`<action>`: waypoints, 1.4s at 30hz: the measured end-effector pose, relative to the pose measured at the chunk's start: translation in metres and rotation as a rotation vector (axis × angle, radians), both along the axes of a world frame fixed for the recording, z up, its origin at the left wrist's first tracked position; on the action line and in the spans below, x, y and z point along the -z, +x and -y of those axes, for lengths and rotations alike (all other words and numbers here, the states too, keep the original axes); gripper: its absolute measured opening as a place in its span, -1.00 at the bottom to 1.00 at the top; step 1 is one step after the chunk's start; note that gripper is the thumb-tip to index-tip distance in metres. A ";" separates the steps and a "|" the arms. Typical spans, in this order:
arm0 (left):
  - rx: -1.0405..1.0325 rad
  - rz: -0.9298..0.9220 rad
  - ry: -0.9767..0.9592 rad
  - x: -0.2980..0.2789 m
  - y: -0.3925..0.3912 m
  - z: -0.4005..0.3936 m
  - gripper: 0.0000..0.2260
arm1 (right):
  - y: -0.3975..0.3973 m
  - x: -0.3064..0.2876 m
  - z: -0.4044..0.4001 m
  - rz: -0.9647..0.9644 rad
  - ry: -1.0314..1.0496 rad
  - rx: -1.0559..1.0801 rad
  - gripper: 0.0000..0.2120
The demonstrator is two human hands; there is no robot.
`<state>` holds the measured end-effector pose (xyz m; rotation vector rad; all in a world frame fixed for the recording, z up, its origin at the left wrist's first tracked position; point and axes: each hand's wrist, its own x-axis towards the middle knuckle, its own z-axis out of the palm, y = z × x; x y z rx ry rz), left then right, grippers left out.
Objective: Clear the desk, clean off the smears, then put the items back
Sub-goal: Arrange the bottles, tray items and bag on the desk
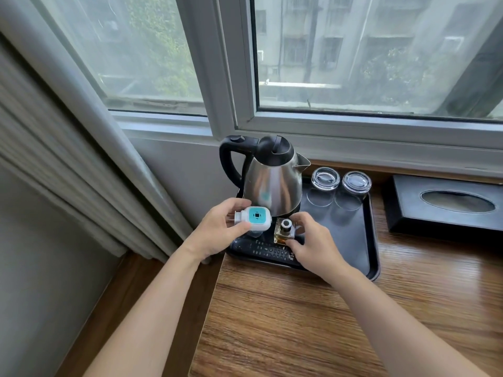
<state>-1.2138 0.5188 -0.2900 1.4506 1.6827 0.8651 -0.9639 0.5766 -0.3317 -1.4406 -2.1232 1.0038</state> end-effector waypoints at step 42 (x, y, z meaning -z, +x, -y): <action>0.385 -0.750 0.345 0.008 0.154 -0.008 -0.52 | 0.131 -0.020 0.061 0.595 0.289 0.308 -0.68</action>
